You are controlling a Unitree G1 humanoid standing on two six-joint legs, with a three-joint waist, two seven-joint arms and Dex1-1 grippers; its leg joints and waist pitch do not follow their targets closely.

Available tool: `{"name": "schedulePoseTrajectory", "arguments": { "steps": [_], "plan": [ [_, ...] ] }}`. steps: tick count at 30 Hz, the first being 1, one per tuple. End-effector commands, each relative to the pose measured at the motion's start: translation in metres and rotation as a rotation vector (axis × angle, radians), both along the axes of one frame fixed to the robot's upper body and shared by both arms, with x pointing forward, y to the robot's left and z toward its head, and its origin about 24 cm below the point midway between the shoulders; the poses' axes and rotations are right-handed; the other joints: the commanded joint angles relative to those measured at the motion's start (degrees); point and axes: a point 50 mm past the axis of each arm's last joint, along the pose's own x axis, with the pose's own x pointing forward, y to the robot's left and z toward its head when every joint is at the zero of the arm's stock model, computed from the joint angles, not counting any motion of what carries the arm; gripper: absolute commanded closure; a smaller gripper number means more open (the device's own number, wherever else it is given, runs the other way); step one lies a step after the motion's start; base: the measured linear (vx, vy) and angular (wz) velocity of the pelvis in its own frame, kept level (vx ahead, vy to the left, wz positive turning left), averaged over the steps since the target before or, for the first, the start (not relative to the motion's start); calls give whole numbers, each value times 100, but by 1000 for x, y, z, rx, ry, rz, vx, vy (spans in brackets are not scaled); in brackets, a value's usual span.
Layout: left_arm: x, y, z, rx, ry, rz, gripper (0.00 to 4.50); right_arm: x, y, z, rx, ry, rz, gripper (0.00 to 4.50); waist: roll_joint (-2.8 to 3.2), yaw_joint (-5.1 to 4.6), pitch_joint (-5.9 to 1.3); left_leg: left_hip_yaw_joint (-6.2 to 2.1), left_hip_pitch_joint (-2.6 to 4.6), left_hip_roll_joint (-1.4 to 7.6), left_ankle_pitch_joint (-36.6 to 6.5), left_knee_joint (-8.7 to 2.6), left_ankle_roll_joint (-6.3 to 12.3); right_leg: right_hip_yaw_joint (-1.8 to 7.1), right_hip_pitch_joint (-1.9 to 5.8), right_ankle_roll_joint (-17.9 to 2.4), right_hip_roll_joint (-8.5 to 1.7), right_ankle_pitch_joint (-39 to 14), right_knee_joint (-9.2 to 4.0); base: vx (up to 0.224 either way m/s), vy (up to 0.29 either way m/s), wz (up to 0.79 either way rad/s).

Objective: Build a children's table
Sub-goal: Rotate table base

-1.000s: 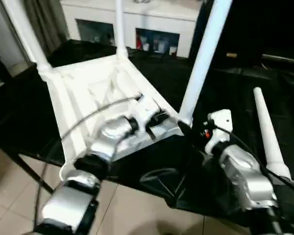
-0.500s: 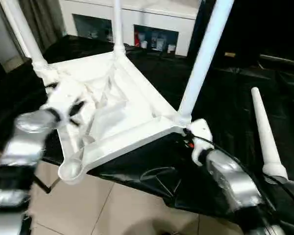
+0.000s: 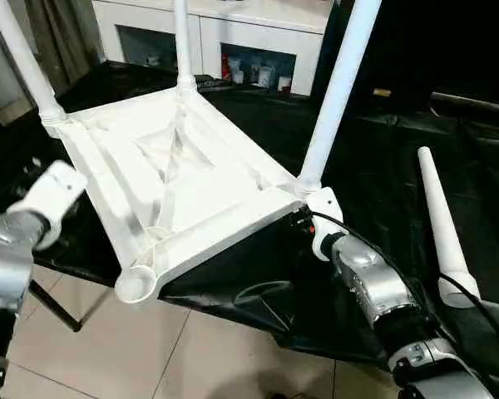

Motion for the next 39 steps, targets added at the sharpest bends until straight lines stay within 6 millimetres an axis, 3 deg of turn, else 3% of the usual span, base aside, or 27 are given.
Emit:
{"name": "schedulePoseTrajectory", "arguments": {
  "steps": [1, 10, 16, 17, 19, 21, 22, 23, 25, 26, 28, 30, 32, 39],
  "plan": [
    [-3, -5, -4, 19, 45, -19, 346, 6, -3, 5, 0, -27, -14, 75, 91, 11, -365, 26, -64, 62, -503, -390, 318, 346, 420, -1010, -347, -1413, -280, 0, 0, 0],
    [-9, -36, -27, -95, 172, -126, 346, 3, -14, 10, -5, -50, -14, 75, 90, 21, -352, 25, -69, 48, -696, -377, 307, 350, 408, -910, -335, -1680, -318, 0, 0, 0],
    [-2, -81, -26, -222, 136, -318, 346, -5, -57, 27, -9, -63, -141, 75, 63, 76, -358, 48, -58, 25, -521, -357, 386, 364, 406, -817, -286, -1507, -317, 0, 0, 0],
    [0, -89, -26, -242, 124, -358, 346, -6, -62, 29, -6, -62, -160, 75, 86, 99, -361, 43, -60, 19, -500, -356, 399, 366, 410, -807, -281, -1502, -311, 0, 0, 0],
    [3, -100, -27, -263, 113, -398, 346, -7, -68, 31, -9, -56, -188, 75, 62, 113, -364, 52, -63, 6, -529, -352, 405, 366, 408, -788, -279, -1558, -330, 0, 0, 0],
    [6, -119, -28, -289, 103, -449, 346, -8, -78, 34, -42, -37, -245, 75, 83, 118, -365, 49, -65, -6, -646, -348, 380, 349, 406, -709, -280, -1767, -366, 0, 0, 0],
    [7, -120, -28, -290, 102, -452, 346, -8, -78, 35, -45, -36, -249, 75, 64, 99, -365, 48, -84, -13, -654, -349, 366, 341, 422, -627, -269, -1890, -390, 0, 0, 0],
    [12, -136, -30, -308, 71, -497, 346, -9, -83, 38, -63, -24, -289, 75, 84, 98, -358, 47, -71, -22, -687, -345, 353, 335, 407, -552, -257, -1996, -417, 0, 0, 0],
    [16, -149, -31, -321, 45, -526, 346, -11, -87, 42, -61, -9, -318, 75, 112, 97, -365, 47, -77, -46, -657, -332, 357, 327, 414, -441, -237, -2040, -443, 0, 0, 0],
    [18, -155, -32, -329, 33, -542, 346, -12, -88, 43, -61, -3, -326, 75, 96, 102, -371, 48, -79, -56, -655, -325, 376, 316, 414, -364, -232, -2092, -455, 0, 0, 0],
    [20, -161, -33, -327, 24, -553, 346, -13, -92, 45, -79, 2, -348, 75, 87, 95, -394, 32, -112, -52, -594, -321, 376, 302, 440, -298, -247, -2089, -443, 0, 0, 0],
    [21, -170, -33, -332, 15, -575, 346, -15, -102, 51, -105, 12, -397, 75, 114, 55, -393, 29, -129, -65, -562, -316, 385, 295, 449, -261, -227, -2079, -447, 0, 0, 0],
    [21, -174, -29, -339, 8, -602, 346, -15, -114, 57, -101, 23, -456, 75, 90, 9, -407, 29, -142, -75, -498, -300, 404, 290, 460, -268, -219, -1985, -432, 0, 0, 0],
    [15, -189, -17, -461, -70, -794, 346, -15, -139, 76, -88, 48, -531, 11, 93, -14, -399, 47, -125, -83, -549, -280, 513, 270, 433, -306, -214, -2177, -474, 0, 0, 0]
  ]
}}
